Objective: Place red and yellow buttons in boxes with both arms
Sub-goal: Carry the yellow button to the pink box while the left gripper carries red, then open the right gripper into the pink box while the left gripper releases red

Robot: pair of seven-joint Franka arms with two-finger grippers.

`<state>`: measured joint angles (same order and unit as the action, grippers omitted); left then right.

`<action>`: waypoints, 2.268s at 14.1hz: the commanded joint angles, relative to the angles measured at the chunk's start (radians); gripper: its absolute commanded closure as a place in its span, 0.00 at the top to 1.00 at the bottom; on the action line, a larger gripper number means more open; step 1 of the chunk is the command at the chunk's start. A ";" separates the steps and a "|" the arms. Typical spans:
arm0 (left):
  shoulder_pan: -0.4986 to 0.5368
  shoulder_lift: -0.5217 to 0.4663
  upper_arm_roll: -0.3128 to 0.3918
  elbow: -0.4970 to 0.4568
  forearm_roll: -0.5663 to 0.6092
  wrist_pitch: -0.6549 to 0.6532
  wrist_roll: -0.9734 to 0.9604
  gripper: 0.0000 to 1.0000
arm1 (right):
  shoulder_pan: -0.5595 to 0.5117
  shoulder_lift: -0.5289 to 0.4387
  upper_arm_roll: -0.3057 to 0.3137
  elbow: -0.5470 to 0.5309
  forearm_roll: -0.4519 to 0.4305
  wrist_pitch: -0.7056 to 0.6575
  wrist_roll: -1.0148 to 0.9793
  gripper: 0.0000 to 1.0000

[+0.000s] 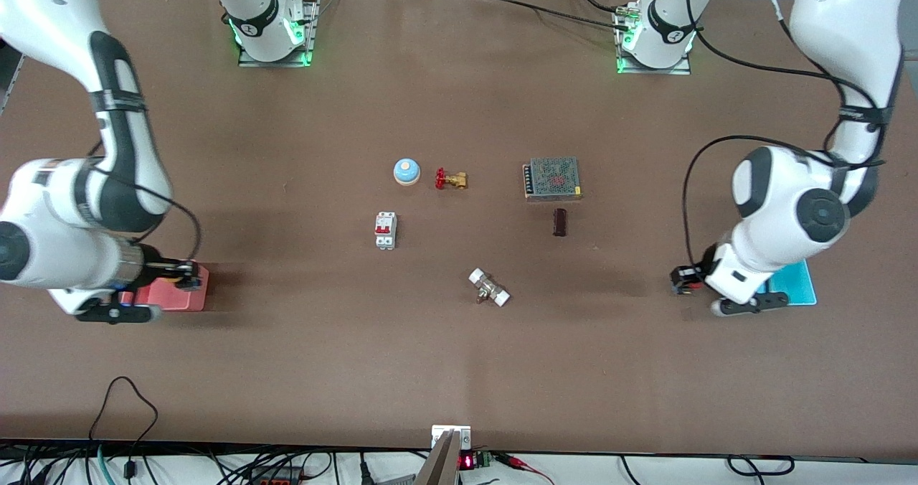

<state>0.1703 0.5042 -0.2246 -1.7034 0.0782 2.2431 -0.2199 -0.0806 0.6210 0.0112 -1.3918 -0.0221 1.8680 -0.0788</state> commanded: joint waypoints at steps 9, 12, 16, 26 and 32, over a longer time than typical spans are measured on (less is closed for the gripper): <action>0.213 0.005 -0.007 0.028 0.014 -0.036 0.390 0.36 | -0.079 0.124 0.013 0.017 -0.033 0.091 -0.134 0.20; 0.256 0.031 -0.007 0.028 0.015 -0.025 0.477 0.36 | -0.080 0.151 0.013 0.016 -0.033 0.105 -0.131 0.20; 0.268 0.088 -0.001 0.028 0.015 0.003 0.511 0.36 | -0.083 0.180 0.012 0.016 -0.035 0.134 -0.128 0.20; 0.270 0.160 0.010 0.030 0.015 0.089 0.518 0.54 | -0.076 0.125 0.012 0.017 -0.033 0.120 -0.096 1.00; 0.261 0.136 0.001 0.084 0.015 0.078 0.507 0.85 | -0.047 -0.121 0.030 0.060 -0.016 -0.125 -0.096 1.00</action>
<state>0.4342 0.6598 -0.2150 -1.6456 0.0783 2.3376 0.2814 -0.1424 0.5950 0.0315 -1.3053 -0.0377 1.8092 -0.1955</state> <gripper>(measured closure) 0.264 0.000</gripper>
